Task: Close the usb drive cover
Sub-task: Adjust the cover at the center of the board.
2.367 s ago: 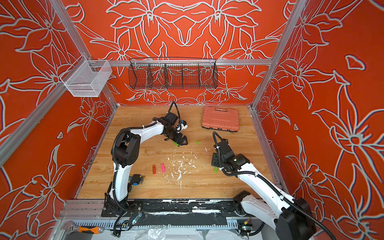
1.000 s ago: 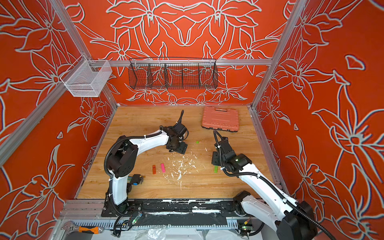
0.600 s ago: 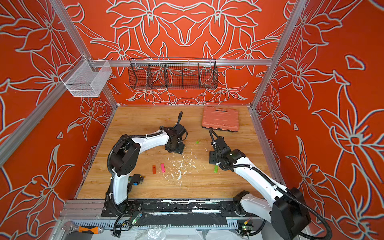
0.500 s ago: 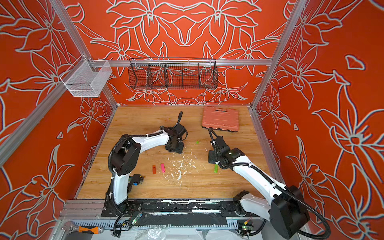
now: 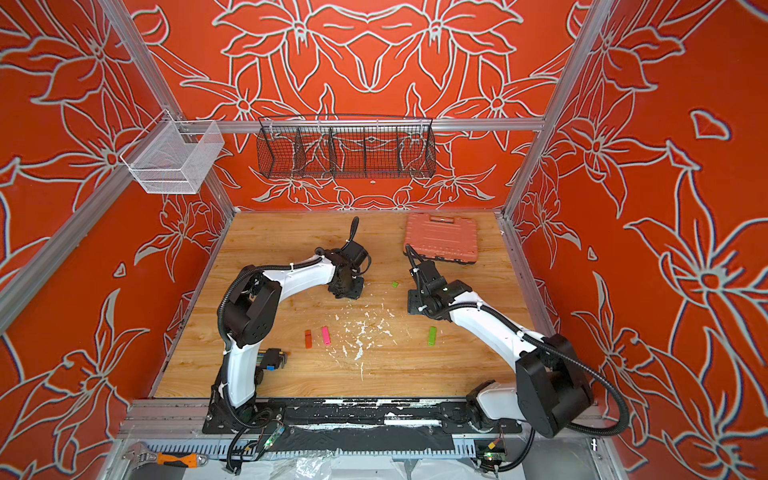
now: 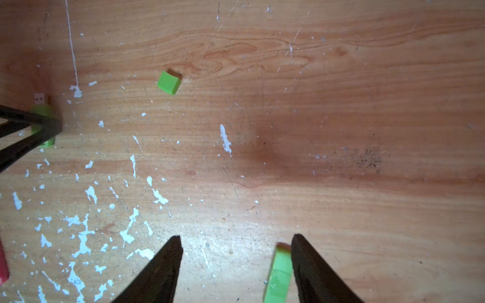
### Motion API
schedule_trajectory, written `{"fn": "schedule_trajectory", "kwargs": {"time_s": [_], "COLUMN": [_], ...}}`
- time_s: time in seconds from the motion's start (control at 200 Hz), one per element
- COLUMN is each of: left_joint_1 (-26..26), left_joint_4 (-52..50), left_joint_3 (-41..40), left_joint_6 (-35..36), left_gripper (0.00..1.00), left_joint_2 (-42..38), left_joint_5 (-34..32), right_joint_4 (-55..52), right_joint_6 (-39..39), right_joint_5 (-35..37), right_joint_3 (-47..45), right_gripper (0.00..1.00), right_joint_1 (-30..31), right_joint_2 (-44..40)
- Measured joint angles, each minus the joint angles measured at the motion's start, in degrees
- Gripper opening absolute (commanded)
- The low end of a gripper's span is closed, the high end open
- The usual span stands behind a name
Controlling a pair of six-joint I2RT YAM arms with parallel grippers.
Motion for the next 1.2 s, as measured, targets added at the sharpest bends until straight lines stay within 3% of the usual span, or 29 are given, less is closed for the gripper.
{"fn": "schedule_trajectory", "kwargs": {"time_s": [0.155, 0.36, 0.495, 1.036, 1.201], "left_joint_1": [0.09, 0.09, 0.09, -0.42, -0.94], "left_joint_4": [0.57, 2.86, 3.5, 4.52, 4.52], "left_joint_3": [-0.74, -3.93, -4.52, -6.69, -7.3], "left_joint_6": [0.57, 1.11, 1.31, 2.62, 3.17], "left_gripper": [0.26, 0.32, 0.31, 0.29, 0.24], "left_joint_2": [-0.31, -2.25, -2.62, -4.0, -4.35], "left_joint_5": [-0.02, 0.55, 1.05, 1.88, 1.64], "right_joint_4": [1.77, 5.27, 7.58, 9.2, 8.79], "right_joint_6": [-0.13, -1.11, -1.29, -1.51, -2.95], "right_joint_5": [0.57, 0.37, -1.29, -7.37, -7.72], "right_joint_3": [4.37, 12.17, 14.56, 22.08, 24.57], "right_gripper": [0.69, 0.69, 0.69, 0.67, 0.67], "right_joint_1": [0.0, -0.04, -0.74, -1.68, -1.62], "right_joint_2": [6.27, 16.92, 21.92, 32.15, 34.36]}}
